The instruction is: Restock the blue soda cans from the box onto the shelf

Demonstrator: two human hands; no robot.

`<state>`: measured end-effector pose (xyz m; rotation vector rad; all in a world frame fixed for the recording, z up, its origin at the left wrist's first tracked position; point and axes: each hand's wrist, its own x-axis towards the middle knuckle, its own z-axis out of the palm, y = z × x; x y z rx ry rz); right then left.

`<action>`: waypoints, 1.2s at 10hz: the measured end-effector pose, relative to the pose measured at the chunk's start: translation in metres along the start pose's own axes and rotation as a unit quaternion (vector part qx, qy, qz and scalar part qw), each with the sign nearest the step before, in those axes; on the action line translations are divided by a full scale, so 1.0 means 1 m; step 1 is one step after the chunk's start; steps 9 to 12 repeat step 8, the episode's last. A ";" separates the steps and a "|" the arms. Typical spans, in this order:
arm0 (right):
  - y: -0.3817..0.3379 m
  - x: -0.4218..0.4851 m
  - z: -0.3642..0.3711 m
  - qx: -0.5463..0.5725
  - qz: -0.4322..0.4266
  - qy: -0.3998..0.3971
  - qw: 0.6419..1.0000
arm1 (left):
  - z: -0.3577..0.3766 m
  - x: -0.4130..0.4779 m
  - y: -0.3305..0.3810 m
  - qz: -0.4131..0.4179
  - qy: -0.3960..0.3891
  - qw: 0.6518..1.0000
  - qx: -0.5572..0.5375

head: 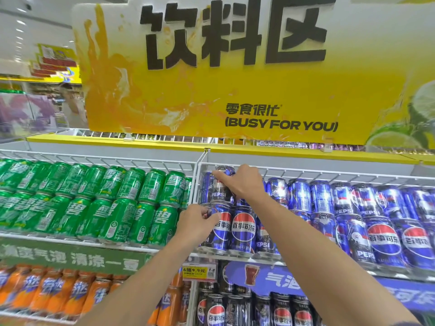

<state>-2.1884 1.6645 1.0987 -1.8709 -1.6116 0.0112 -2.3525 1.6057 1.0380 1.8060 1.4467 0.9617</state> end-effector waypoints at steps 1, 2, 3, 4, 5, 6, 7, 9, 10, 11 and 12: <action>0.000 0.000 -0.001 0.006 0.000 -0.008 1.000 | 0.000 -0.001 0.001 -0.014 -0.004 1.000 0.009; 0.003 0.001 0.003 0.023 0.005 -0.015 1.000 | 0.005 -0.003 0.000 -0.012 0.015 0.999 0.041; 0.003 0.000 0.006 0.015 0.007 -0.019 1.000 | 0.009 -0.003 -0.001 -0.017 0.031 0.998 0.048; 0.002 0.000 0.007 0.026 0.012 -0.022 0.999 | 0.011 -0.004 0.002 -0.027 0.042 0.997 0.055; 0.002 -0.002 0.008 0.024 0.004 -0.020 0.999 | 0.013 -0.004 0.001 -0.017 0.040 0.996 0.072; 0.002 -0.006 0.004 0.029 -0.005 -0.038 0.999 | 0.005 -0.005 -0.002 0.002 0.010 0.997 0.076; 0.014 -0.006 -0.001 0.059 -0.022 -0.063 0.996 | -0.009 -0.011 0.003 0.056 -0.062 0.988 0.131; 0.021 -0.017 -0.016 0.046 -0.052 -0.078 0.995 | -0.034 -0.019 0.013 0.121 -0.114 0.957 0.239; 0.021 -0.017 -0.016 0.046 -0.052 -0.078 0.995 | -0.034 -0.019 0.013 0.121 -0.114 0.957 0.239; 0.021 -0.017 -0.016 0.046 -0.052 -0.078 0.995 | -0.034 -0.019 0.013 0.121 -0.114 0.957 0.239; 0.021 -0.017 -0.016 0.046 -0.052 -0.078 0.995 | -0.034 -0.019 0.013 0.121 -0.114 0.957 0.239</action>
